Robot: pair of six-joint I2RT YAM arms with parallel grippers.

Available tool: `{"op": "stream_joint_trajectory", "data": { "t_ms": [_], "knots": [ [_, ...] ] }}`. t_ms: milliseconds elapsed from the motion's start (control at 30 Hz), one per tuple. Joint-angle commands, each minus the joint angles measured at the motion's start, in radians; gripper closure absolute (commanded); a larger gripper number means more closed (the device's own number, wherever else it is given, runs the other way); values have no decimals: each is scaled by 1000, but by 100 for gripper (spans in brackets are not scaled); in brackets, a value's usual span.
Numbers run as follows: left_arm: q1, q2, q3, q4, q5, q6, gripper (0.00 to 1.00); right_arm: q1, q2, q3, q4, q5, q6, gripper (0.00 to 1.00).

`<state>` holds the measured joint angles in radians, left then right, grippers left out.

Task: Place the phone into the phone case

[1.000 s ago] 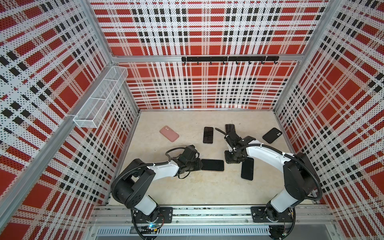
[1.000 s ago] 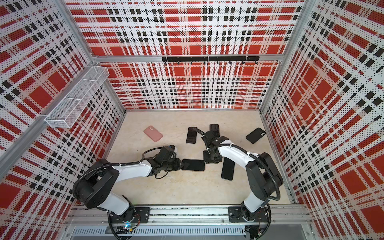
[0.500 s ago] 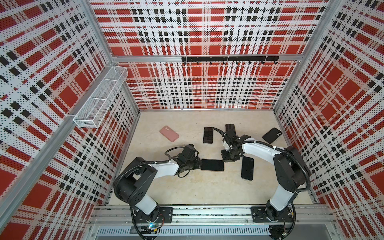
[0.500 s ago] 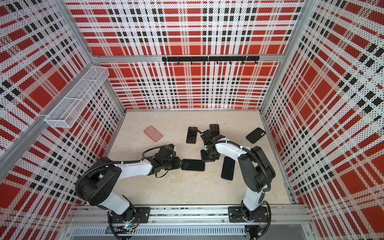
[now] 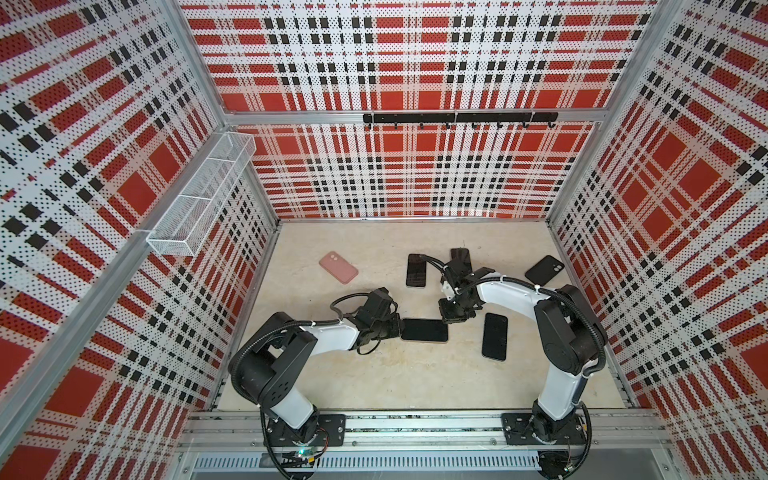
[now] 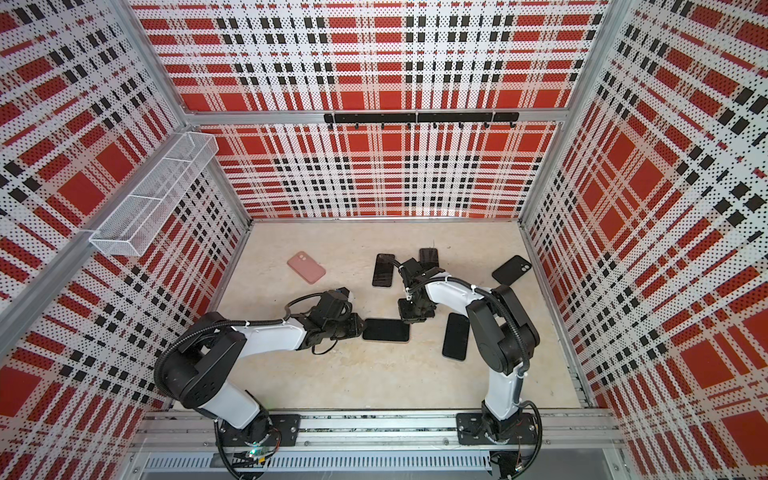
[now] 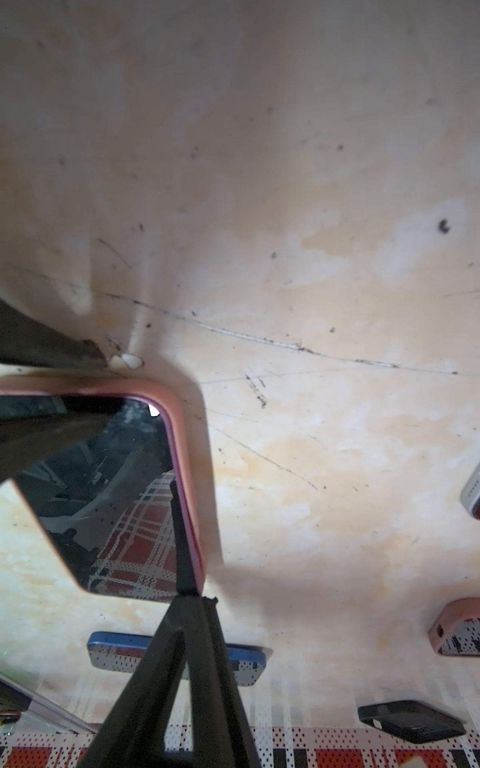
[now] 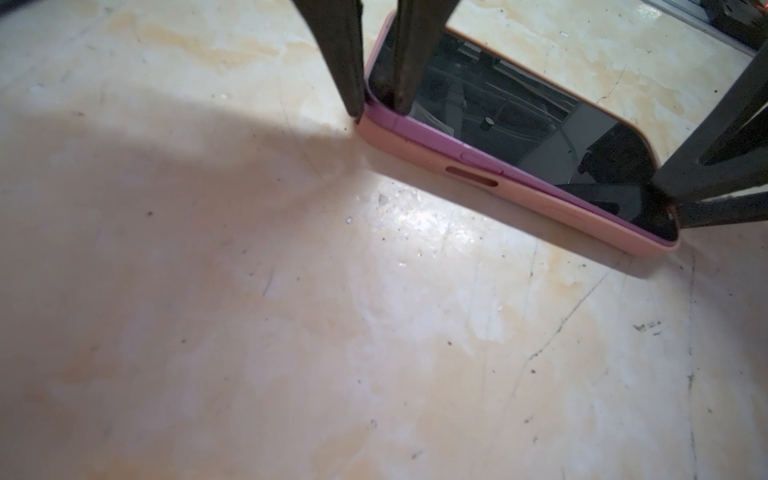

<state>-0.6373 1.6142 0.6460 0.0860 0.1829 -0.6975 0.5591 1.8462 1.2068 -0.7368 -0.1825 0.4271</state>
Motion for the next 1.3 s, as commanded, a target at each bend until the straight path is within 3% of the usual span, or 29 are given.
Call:
{"op": "stream_joint_trajectory", "data": {
  "t_ms": [0, 533, 1267],
  "knots": [
    [-10, 39, 6, -38, -14, 10, 77, -2, 65, -22, -70, 30, -28, 84],
    [-25, 54, 12, -47, -22, 6, 78, 65, 238, -10, -163, 32, -59, 88],
    [-27, 63, -2, -26, -18, 0, 79, 149, 427, -108, -10, -53, -20, 88]
  ]
}}
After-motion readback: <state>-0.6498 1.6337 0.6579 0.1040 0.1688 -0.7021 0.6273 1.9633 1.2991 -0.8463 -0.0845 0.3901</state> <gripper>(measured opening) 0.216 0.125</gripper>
